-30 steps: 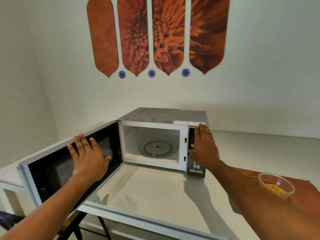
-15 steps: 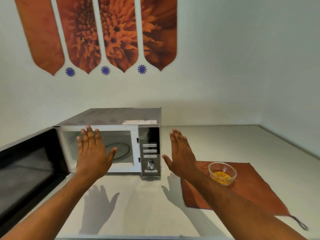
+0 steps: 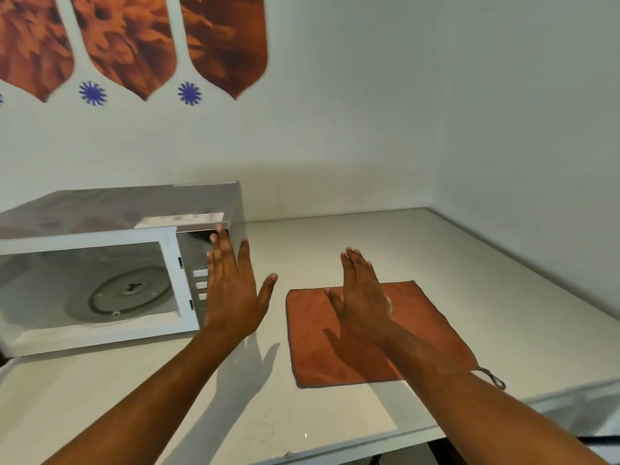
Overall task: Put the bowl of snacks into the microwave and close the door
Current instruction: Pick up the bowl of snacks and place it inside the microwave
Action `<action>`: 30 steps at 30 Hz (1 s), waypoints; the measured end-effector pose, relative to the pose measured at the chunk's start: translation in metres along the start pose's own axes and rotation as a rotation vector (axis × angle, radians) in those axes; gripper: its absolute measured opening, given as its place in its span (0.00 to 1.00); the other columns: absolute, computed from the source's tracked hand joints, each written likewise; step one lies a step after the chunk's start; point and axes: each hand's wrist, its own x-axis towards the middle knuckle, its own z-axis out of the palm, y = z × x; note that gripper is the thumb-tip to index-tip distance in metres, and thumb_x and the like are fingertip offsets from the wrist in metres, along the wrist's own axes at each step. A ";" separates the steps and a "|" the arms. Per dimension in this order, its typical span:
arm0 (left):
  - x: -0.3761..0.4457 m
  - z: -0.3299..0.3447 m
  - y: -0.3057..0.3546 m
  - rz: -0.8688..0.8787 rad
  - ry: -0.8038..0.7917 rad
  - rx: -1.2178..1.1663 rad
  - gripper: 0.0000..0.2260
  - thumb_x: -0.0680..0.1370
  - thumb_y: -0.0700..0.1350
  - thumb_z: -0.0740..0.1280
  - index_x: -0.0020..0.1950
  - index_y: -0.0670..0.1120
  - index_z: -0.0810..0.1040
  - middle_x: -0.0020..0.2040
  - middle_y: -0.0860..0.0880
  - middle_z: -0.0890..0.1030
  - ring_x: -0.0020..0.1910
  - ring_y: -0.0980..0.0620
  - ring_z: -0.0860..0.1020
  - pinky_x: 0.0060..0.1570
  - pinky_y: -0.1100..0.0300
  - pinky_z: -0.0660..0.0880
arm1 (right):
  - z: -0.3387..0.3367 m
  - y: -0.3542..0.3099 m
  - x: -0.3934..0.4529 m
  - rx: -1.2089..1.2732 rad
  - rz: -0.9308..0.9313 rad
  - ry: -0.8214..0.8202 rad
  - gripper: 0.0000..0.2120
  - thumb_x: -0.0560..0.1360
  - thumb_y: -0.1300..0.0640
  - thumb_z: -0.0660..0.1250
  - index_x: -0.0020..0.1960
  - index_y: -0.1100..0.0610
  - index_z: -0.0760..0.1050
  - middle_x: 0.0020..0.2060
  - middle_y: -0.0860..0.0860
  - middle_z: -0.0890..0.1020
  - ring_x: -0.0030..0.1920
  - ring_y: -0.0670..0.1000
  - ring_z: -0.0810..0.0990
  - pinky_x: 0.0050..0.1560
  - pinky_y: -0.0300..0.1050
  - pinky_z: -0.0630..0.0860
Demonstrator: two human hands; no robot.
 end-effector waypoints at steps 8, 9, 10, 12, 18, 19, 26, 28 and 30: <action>0.028 0.079 0.036 0.104 -0.060 -0.177 0.40 0.79 0.65 0.53 0.81 0.45 0.40 0.80 0.44 0.32 0.79 0.44 0.32 0.77 0.46 0.38 | 0.021 0.054 0.003 0.033 0.202 -0.011 0.39 0.81 0.35 0.52 0.83 0.57 0.50 0.84 0.53 0.53 0.84 0.53 0.49 0.81 0.49 0.47; 0.031 0.092 0.041 0.114 -0.105 -0.223 0.40 0.79 0.65 0.54 0.81 0.46 0.40 0.80 0.45 0.32 0.79 0.45 0.31 0.78 0.47 0.37 | 0.023 0.061 0.004 0.060 0.233 -0.007 0.38 0.81 0.35 0.53 0.83 0.57 0.51 0.84 0.53 0.55 0.84 0.53 0.50 0.81 0.49 0.49; 0.033 0.105 0.045 0.128 -0.148 -0.261 0.40 0.79 0.65 0.54 0.81 0.46 0.39 0.80 0.46 0.31 0.79 0.47 0.31 0.78 0.48 0.37 | 0.025 0.066 0.006 0.101 0.272 0.000 0.37 0.82 0.36 0.54 0.83 0.56 0.54 0.83 0.52 0.56 0.83 0.53 0.52 0.81 0.49 0.52; 0.033 0.129 0.054 0.139 -0.235 -0.332 0.39 0.80 0.65 0.54 0.81 0.48 0.40 0.80 0.49 0.32 0.78 0.49 0.31 0.78 0.49 0.38 | 0.027 0.076 0.007 0.197 0.353 0.027 0.33 0.82 0.38 0.57 0.81 0.55 0.60 0.82 0.51 0.61 0.82 0.52 0.58 0.78 0.47 0.58; 0.024 0.181 0.090 -0.174 -0.472 -0.790 0.30 0.79 0.63 0.59 0.79 0.55 0.59 0.82 0.51 0.53 0.80 0.47 0.55 0.74 0.48 0.62 | 0.039 0.089 -0.002 0.751 0.663 0.068 0.31 0.71 0.25 0.62 0.66 0.44 0.75 0.63 0.49 0.81 0.62 0.52 0.82 0.60 0.48 0.82; 0.023 0.188 0.096 -0.235 -0.466 -0.852 0.26 0.79 0.60 0.60 0.76 0.55 0.64 0.80 0.50 0.61 0.78 0.47 0.62 0.72 0.49 0.68 | 0.045 0.092 -0.004 0.855 0.707 0.073 0.31 0.70 0.24 0.64 0.63 0.43 0.76 0.60 0.48 0.83 0.59 0.52 0.84 0.57 0.51 0.85; 0.020 0.221 0.118 -0.444 -0.529 -1.265 0.07 0.81 0.48 0.63 0.55 0.52 0.80 0.52 0.53 0.84 0.53 0.52 0.83 0.50 0.59 0.79 | 0.062 0.098 -0.003 1.086 0.860 0.133 0.11 0.82 0.43 0.63 0.54 0.42 0.84 0.50 0.44 0.89 0.54 0.47 0.87 0.45 0.34 0.82; 0.020 0.224 0.123 -0.507 -0.563 -1.363 0.09 0.82 0.44 0.62 0.53 0.50 0.82 0.51 0.49 0.86 0.52 0.49 0.84 0.55 0.52 0.80 | 0.060 0.094 -0.004 1.119 0.862 0.143 0.13 0.83 0.46 0.61 0.58 0.48 0.83 0.51 0.46 0.89 0.54 0.47 0.87 0.48 0.35 0.83; 0.020 0.229 0.125 -0.523 -0.595 -1.407 0.11 0.83 0.43 0.60 0.52 0.48 0.83 0.49 0.47 0.87 0.51 0.48 0.85 0.56 0.49 0.79 | 0.061 0.094 -0.004 1.124 0.862 0.129 0.16 0.84 0.47 0.59 0.58 0.52 0.84 0.51 0.48 0.89 0.54 0.48 0.88 0.54 0.38 0.83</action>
